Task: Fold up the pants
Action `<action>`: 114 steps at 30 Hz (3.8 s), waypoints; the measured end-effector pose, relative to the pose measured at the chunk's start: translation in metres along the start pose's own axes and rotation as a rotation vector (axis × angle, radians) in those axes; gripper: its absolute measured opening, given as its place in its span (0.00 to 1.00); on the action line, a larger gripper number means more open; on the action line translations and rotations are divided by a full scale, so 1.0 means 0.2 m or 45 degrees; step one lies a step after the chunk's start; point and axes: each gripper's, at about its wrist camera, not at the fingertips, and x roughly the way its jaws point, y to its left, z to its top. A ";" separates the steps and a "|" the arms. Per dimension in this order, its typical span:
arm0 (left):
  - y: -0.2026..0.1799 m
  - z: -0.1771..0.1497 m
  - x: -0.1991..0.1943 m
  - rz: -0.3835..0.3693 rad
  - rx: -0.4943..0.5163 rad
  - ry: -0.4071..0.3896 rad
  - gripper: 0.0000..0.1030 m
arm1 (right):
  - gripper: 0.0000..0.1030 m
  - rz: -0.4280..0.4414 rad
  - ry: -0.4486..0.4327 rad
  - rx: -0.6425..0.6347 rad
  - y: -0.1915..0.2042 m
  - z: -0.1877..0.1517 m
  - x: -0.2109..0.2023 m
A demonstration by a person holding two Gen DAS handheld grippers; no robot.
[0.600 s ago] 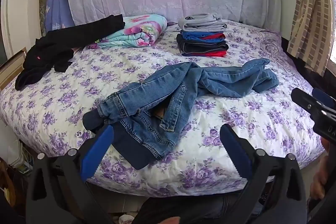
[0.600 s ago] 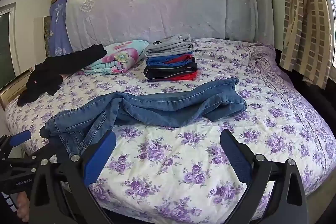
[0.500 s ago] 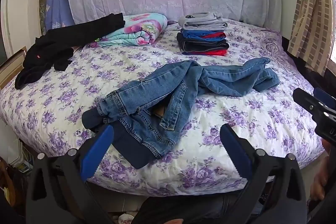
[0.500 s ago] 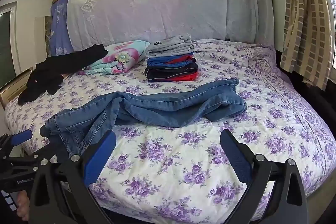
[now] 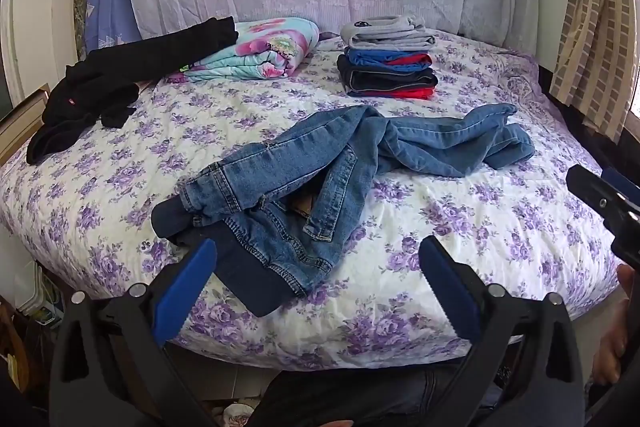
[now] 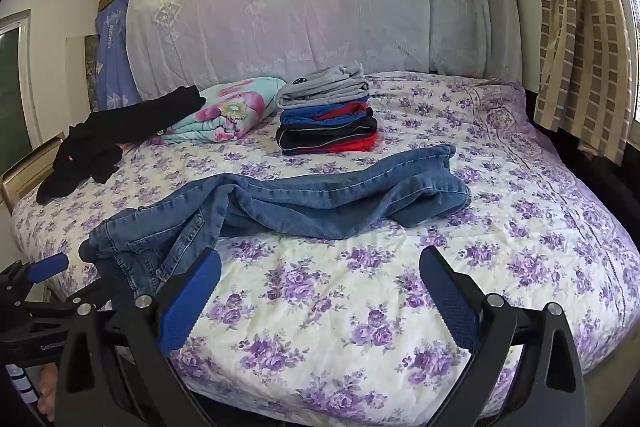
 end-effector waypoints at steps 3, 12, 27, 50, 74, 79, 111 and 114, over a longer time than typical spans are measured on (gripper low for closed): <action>0.00 -0.01 0.01 0.004 0.000 -0.001 0.96 | 0.97 0.013 -0.011 0.040 0.00 -0.02 0.00; 0.01 -0.02 -0.01 -0.001 -0.006 0.003 0.96 | 0.97 -0.001 -0.040 0.027 0.01 -0.03 -0.03; 0.02 -0.01 0.00 -0.003 -0.009 0.020 0.96 | 0.97 0.001 -0.033 0.039 0.00 -0.03 -0.02; 0.02 -0.01 0.00 -0.003 -0.008 0.021 0.96 | 0.97 0.000 -0.034 0.037 0.01 -0.04 -0.02; 0.05 -0.04 0.06 -0.006 -0.037 0.069 0.96 | 0.97 0.001 -0.004 0.055 0.00 -0.06 0.01; 0.06 -0.03 0.08 -0.006 -0.042 0.087 0.96 | 0.97 0.005 0.015 0.065 0.00 -0.07 0.03; 0.65 0.11 0.55 0.147 -0.056 -0.027 0.82 | 0.97 0.115 0.142 0.301 -0.38 -0.19 0.38; 0.65 0.12 0.56 -0.025 -0.046 0.026 0.47 | 0.97 0.171 0.152 0.346 -0.41 -0.19 0.44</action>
